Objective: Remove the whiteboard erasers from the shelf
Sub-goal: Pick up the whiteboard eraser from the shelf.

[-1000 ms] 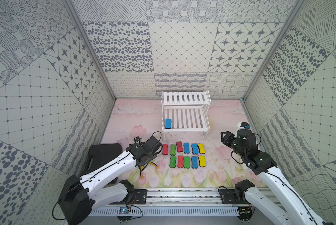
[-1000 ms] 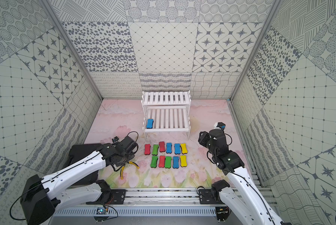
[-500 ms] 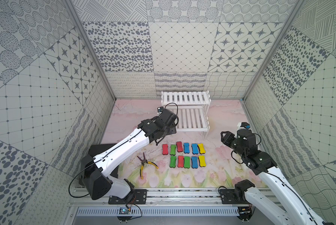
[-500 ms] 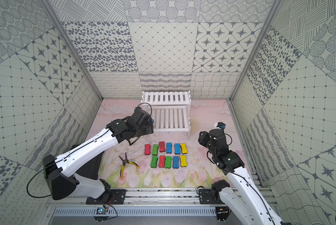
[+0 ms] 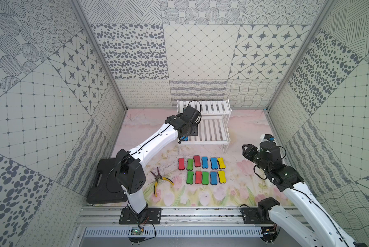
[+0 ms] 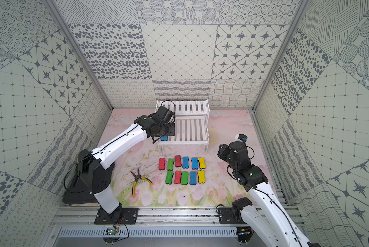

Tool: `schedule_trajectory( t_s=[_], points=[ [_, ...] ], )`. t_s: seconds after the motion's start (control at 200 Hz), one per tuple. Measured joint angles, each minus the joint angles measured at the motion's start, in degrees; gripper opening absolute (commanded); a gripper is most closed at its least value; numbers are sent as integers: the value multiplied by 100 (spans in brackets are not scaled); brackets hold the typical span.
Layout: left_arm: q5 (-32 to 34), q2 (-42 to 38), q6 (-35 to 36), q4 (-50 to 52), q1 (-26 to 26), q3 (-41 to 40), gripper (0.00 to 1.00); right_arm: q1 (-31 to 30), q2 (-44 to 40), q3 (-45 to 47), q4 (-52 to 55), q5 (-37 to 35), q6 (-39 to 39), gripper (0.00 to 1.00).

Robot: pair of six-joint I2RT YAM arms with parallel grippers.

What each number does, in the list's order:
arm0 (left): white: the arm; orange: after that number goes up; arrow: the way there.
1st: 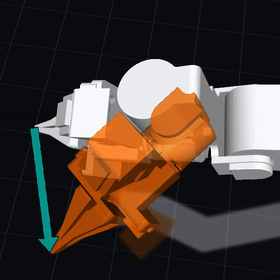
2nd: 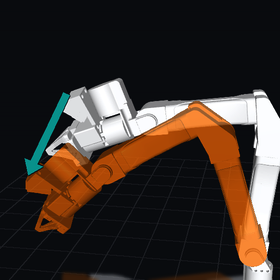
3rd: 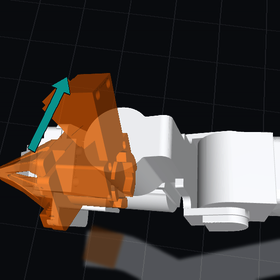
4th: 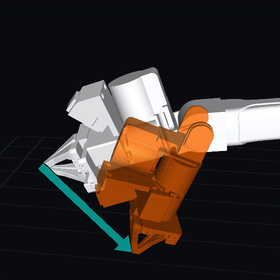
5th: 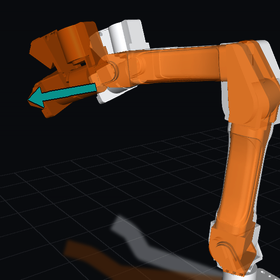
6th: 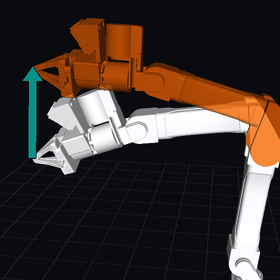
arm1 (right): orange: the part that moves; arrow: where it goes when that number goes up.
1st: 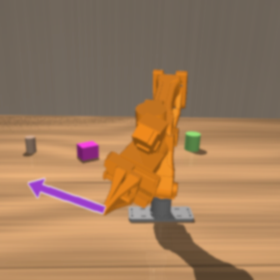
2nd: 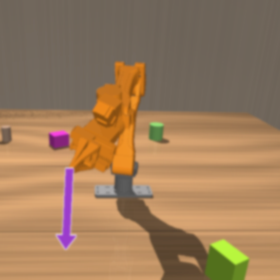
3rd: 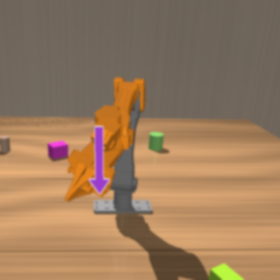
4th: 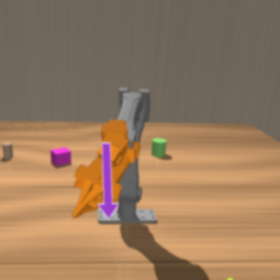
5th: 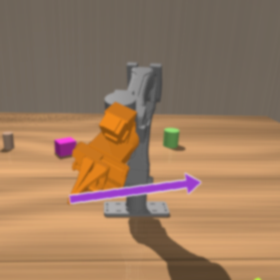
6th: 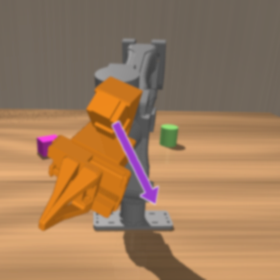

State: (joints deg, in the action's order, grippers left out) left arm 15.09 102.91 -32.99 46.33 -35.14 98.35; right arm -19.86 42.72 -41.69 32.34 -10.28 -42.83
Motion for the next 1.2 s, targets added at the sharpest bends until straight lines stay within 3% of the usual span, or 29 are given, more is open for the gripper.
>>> schedule_trajectory(
  t_s=[0.66, 1.201],
  points=[
    [339, -39, 118, -664, 24, -424, 64, 85, 0, 0, 0, 57, 0, 52],
    [664, -490, 111, -387, -273, -981, 61, 138, -24, 4, 0, 94, 0, 52]
  ],
)
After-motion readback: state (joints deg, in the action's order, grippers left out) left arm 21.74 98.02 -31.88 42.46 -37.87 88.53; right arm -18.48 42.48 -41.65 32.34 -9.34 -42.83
